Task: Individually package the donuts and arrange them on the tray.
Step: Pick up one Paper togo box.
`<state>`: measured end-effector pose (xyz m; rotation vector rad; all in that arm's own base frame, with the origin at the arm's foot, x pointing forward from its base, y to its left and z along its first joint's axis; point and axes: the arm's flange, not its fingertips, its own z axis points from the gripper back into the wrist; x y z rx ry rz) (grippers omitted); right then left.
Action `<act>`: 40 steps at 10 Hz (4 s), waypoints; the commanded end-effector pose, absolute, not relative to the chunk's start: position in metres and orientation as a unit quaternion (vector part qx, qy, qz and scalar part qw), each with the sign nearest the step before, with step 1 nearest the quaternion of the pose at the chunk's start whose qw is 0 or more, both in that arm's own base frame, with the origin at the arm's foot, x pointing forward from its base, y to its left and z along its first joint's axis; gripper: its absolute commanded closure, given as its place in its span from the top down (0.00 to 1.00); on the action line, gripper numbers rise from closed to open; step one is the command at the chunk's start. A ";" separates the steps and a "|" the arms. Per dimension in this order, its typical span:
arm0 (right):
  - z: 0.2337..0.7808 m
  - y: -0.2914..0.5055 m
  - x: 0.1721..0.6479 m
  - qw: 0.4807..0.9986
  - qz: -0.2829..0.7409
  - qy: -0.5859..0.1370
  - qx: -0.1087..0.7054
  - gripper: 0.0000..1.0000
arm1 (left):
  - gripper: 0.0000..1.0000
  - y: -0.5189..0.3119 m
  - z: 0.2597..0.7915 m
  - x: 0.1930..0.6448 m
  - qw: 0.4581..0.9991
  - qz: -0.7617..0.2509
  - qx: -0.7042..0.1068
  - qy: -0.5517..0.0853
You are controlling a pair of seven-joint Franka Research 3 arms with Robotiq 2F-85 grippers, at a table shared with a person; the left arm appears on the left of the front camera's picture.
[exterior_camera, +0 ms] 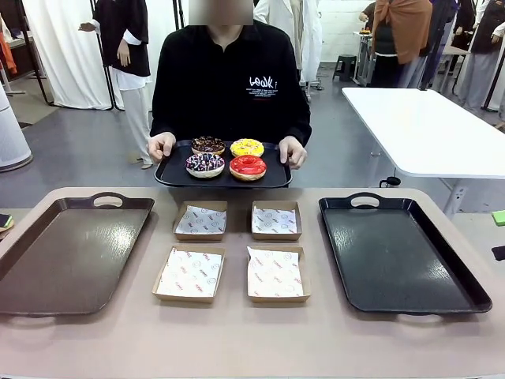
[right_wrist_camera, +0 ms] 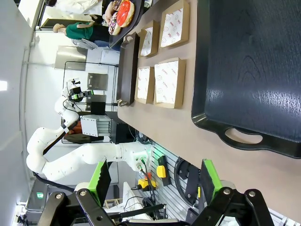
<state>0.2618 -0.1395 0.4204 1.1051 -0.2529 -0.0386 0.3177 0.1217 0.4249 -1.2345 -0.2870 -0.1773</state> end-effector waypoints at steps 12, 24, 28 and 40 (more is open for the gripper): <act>0.420 -0.140 0.264 0.837 -0.019 -0.124 0.533 1.00 | 1.00 0.078 0.507 0.402 0.887 -0.100 -0.441 -0.095; 0.420 -0.140 0.264 0.837 -0.019 -0.124 0.533 1.00 | 1.00 -0.182 0.406 0.571 0.995 -0.098 -0.024 0.004; 0.420 -0.140 0.264 0.837 -0.019 -0.124 0.533 1.00 | 1.00 -0.220 0.376 0.573 0.994 -0.104 -0.022 -0.031; 0.420 -0.140 0.264 0.837 -0.019 -0.124 0.533 1.00 | 1.00 -0.236 0.368 0.573 0.991 -0.122 -0.030 -0.047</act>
